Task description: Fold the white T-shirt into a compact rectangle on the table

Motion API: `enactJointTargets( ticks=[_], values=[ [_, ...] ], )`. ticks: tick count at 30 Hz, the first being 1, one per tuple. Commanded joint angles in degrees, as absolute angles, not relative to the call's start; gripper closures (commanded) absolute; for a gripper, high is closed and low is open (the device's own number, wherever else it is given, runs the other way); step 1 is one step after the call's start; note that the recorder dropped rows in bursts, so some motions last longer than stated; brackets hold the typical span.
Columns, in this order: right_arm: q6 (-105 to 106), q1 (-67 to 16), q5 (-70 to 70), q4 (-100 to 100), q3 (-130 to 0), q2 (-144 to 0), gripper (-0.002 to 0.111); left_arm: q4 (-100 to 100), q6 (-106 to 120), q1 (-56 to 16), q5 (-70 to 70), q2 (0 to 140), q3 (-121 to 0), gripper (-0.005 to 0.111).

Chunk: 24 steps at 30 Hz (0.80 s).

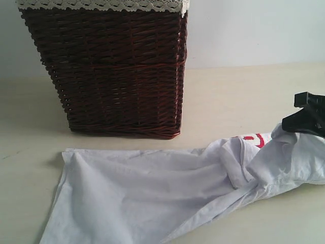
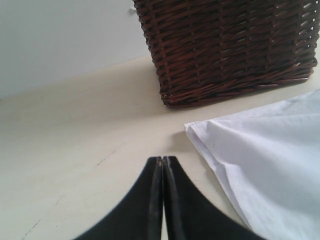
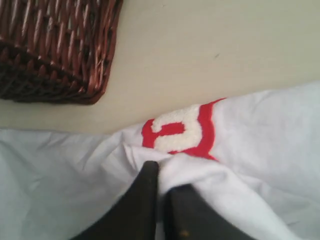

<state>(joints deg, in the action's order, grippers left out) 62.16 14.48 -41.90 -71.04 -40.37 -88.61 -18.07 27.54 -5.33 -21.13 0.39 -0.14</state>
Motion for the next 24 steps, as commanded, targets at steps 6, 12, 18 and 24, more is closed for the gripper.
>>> enactJointTargets(
  ticks=[6, 12, 18, 24],
  values=[
    [62.7, 14.79, -23.87, -76.05, -40.45, -88.17, 0.058, -18.26, 27.36, -5.21, -20.88, 0.0, 0.0, 0.104],
    [67.41, 14.79, -41.94, -69.85, -40.45, -87.15, 0.063, -18.26, 27.36, -5.21, -20.88, 0.0, 0.0, 0.104],
    [72.8, 14.64, -61.04, -43.4, -40.45, -86.03, 0.086, -18.26, 27.36, -5.21, -20.88, 0.0, 0.0, 0.104],
    [83.28, 14.64, -57.56, -22.53, -40.24, -87.05, 0.063, -18.26, 27.36, -5.21, -20.88, 0.0, 0.0, 0.104]
  ],
)
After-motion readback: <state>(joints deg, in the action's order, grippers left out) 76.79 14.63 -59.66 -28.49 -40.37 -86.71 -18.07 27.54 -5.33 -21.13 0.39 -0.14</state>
